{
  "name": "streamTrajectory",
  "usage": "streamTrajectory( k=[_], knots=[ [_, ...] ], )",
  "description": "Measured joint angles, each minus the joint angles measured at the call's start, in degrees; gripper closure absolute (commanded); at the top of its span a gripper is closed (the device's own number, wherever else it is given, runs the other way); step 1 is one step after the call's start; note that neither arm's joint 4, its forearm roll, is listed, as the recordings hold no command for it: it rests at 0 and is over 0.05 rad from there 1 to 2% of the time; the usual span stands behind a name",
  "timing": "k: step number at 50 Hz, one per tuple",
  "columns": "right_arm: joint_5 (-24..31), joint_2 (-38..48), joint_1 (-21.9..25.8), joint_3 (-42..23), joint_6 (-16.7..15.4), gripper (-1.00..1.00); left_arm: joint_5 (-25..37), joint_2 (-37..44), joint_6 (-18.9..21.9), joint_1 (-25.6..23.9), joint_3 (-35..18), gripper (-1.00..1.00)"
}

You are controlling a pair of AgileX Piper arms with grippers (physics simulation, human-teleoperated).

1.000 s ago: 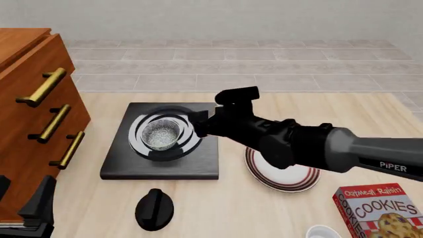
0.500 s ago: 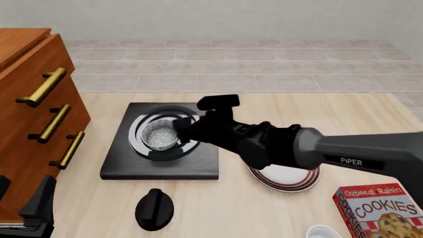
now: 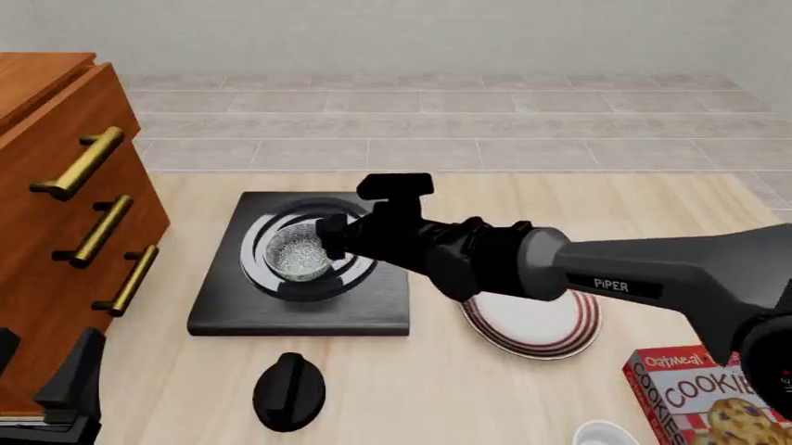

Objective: Pick the akita bowl on the stove and place it on the plate.

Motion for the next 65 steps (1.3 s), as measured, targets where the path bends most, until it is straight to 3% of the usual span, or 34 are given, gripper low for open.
streamTrajectory(
  k=[28,65],
  knots=[
    [5.0,8.5,-1.9,-9.0,0.8,-1.00,0.0,0.0,0.0,0.0,0.0,-1.00],
    [11.0,15.3,0.1,-16.2,-3.7,-1.00,0.0,0.0,0.0,0.0,0.0,-1.00]
  ],
)
